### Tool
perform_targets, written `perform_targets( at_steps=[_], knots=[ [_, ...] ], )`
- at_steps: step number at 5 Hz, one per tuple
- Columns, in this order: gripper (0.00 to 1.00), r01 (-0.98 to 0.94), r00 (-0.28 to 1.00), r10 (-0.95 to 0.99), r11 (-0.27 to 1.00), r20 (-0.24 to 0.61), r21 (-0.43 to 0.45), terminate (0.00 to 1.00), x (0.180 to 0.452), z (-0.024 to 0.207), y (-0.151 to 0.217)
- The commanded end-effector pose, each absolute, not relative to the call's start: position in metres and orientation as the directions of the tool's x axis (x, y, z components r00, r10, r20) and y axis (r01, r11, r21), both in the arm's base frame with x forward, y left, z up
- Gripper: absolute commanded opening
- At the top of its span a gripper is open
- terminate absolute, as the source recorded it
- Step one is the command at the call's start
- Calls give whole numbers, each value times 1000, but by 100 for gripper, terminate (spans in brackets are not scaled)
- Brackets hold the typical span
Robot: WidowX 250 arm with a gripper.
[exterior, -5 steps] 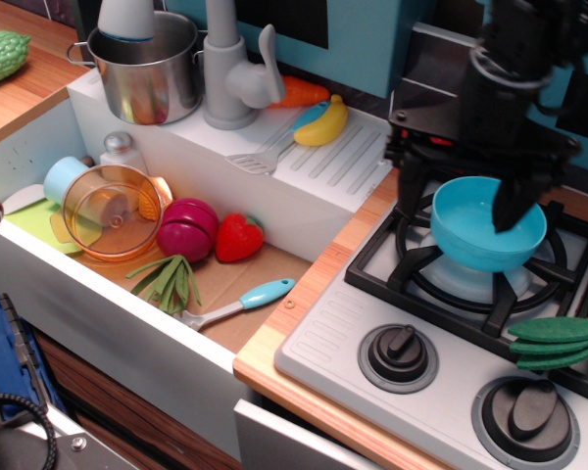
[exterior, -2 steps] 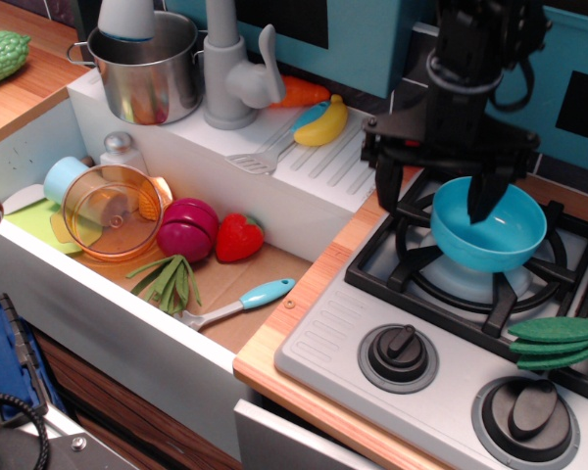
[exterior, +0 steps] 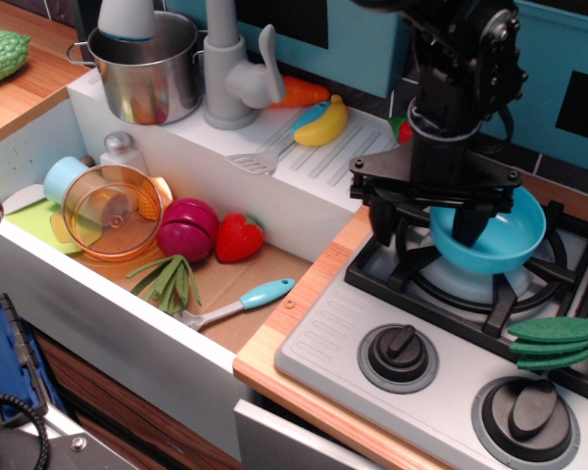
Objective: Lift bowl
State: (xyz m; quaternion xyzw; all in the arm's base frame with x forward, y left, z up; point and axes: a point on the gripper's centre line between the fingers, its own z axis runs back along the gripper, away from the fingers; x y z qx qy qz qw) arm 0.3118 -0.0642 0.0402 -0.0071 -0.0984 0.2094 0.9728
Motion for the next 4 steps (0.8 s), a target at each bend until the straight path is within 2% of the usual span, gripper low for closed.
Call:
perform_targets(
  at_steps=[1,2,3,4],
  knots=[
    [0,-396,894,401,916,202,-68,0,316,49,-61],
    [0,-386,902,390,921,188,-56,0,318,62,-63],
    [0,-353,919,351,935,180,-23,0,318,83,-67],
    [0,-284,939,285,958,193,-31,0,318,107,-69]
  ],
)
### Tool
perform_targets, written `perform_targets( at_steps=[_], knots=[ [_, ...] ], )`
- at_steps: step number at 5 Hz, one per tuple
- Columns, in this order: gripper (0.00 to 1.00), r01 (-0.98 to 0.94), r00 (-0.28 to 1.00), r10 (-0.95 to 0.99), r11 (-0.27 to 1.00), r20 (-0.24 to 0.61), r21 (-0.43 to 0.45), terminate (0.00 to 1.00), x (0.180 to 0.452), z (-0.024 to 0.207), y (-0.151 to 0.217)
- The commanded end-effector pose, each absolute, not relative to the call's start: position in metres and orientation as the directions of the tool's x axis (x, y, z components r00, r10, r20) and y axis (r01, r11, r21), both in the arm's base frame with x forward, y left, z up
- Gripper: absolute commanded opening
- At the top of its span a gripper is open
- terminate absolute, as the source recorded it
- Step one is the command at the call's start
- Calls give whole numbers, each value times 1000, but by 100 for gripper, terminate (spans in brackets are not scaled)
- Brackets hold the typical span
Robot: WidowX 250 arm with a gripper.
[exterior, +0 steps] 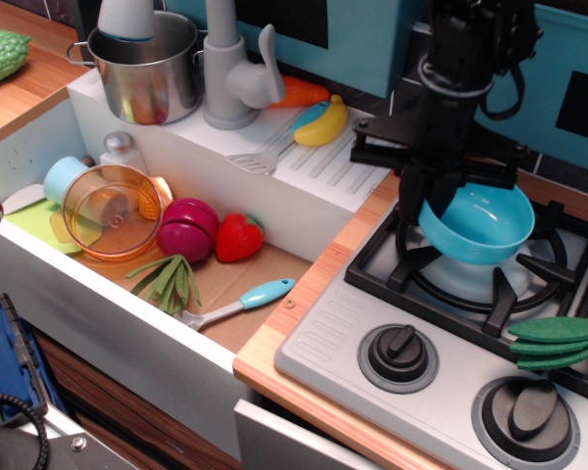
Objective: Lift bowl
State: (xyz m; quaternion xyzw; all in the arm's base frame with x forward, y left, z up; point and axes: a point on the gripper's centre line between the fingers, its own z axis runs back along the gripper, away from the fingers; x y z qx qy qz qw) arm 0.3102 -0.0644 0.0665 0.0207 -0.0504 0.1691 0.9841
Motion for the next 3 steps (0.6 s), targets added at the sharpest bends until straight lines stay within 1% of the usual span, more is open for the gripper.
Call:
perform_targets(
  at_steps=[1,2,3],
  knots=[
    [0,-158,943,157,987,293,-22,0,317,132,-69],
    [0,-57,943,61,998,327,-24,0,301,140,-75],
    [0,7,945,2,1000,328,-26,100,299,146,-79]
  ],
)
